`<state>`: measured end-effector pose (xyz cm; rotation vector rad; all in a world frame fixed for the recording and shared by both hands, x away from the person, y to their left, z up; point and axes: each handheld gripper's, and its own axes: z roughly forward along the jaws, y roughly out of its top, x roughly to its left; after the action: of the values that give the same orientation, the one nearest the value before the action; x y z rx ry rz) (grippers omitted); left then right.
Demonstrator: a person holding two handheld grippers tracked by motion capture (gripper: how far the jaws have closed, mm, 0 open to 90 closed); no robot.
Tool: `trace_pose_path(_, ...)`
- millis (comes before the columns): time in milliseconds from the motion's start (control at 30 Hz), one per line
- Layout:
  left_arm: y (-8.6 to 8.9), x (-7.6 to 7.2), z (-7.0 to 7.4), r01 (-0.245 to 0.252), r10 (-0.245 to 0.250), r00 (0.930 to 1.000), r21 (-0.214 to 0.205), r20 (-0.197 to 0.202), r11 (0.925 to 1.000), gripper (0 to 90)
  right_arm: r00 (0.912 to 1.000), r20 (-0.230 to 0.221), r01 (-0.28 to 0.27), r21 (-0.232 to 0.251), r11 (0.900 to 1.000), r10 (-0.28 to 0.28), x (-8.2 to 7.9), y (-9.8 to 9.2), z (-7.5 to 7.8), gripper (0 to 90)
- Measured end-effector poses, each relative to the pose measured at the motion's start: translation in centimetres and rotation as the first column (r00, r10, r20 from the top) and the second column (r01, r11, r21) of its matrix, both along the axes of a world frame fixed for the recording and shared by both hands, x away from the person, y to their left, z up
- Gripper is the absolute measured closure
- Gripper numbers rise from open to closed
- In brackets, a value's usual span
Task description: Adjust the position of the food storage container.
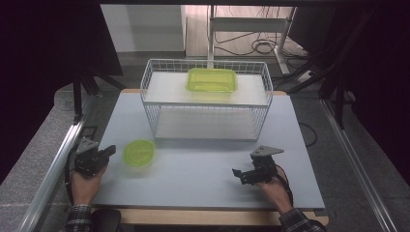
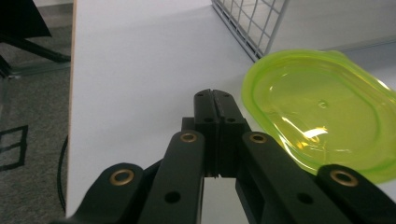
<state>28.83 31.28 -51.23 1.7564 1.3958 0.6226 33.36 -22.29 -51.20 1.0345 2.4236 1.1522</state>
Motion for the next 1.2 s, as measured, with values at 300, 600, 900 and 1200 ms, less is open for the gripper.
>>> trace_pose_path(300, -1.5, 1.6, -0.6, 0.002, -0.001, 0.9996, 0.047, -0.029, 0.9989, 88.7, 1.0, 0.001, -0.005, -0.018, 0.9998, 0.005, 0.0, 0.2, -0.2, 2.3)
trace_pose_path(600, -3.1, 1.9, -0.5, 0.03, -0.026, 0.9983, 0.06, -0.052, 0.9977, 88.1, 0.9999, 0.001, -0.012, -0.03, 0.9995, 0.012, 0.0, 0.3, -0.3, 2.3)
trace_pose_path(900, -6.4, 1.8, -0.2, 0.107, -0.103, 0.9925, 0.063, -0.066, 0.9922, 87.4, 0.9999, 0.0, -0.014, -0.034, 0.9993, 0.014, -0.1, 0.4, -0.3, 2.4)
trace_pose_path(1200, -10.2, 1.7, 0.3, 0.217, -0.21, 0.9736, 0.071, -0.089, 0.9736, 89.7, 0.9998, -0.003, -0.02, -0.042, 0.9989, 0.02, -0.1, 0.5, -0.4, 2.4)
